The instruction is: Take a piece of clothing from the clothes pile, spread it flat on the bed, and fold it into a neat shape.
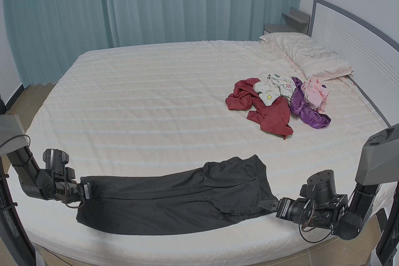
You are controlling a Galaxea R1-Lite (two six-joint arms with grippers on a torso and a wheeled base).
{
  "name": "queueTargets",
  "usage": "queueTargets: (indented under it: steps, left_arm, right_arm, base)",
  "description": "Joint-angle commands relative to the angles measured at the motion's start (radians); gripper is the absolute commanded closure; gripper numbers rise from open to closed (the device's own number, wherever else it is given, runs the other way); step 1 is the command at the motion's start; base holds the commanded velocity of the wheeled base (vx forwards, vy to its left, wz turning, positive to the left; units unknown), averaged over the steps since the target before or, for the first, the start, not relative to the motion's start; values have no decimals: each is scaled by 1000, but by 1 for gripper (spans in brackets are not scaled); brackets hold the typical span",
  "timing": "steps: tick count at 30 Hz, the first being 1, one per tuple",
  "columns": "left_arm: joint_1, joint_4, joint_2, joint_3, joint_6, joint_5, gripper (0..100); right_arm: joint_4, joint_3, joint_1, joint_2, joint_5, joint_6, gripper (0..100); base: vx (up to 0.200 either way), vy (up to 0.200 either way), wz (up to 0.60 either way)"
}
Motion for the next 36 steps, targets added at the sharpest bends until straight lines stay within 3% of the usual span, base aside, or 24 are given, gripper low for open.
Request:
queueTargets:
  steps: [1, 7, 12, 20, 21, 24, 27, 31, 35, 36]
  left_arm:
    - [117, 48, -94, -29, 56, -8, 100]
    - [269, 82, -91, -70, 114, -34, 100]
    - [389, 188, -92, -164, 142, -62, 100]
    - [394, 315, -172, -171, 140, -56, 100]
    - [325, 352, -209, -151, 129, -39, 100]
    - [248, 399, -255, -124, 80, 13, 100]
    - [9, 482, -316, -116, -142, 133, 100]
    - [-222, 561, -325, -133, -332, 237, 100]
    - [-427, 639, -315, -196, -499, 282, 100]
    - [-427, 639, -315, -196, -499, 282, 100]
  right_arm:
    - [-24, 8, -3, 4, 0, 0, 0]
    - [-24, 10, -3, 1, 0, 0, 0]
    - [-26, 10, -5, -5, 0, 0, 0]
    - [-26, 10, -3, -7, 0, -1, 0]
    - [-26, 10, -3, -8, 0, -1, 0]
    - [-26, 10, -5, -7, 0, -3, 0]
    - [-26, 10, -3, -7, 0, -3, 0]
    - [-26, 10, -6, -7, 0, -8, 0]
    - [-27, 10, -6, -7, 0, -8, 0]
    - [-27, 10, -6, -7, 0, -8, 0]
  base:
    - [0, 0, 0]
    - [0, 0, 0]
    - [0, 0, 0]
    - [0, 0, 0]
    - [0, 0, 0]
    - [0, 0, 0]
    - [0, 0, 0]
    - [0, 0, 0]
    - [0, 0, 0]
    - [0, 0, 0]
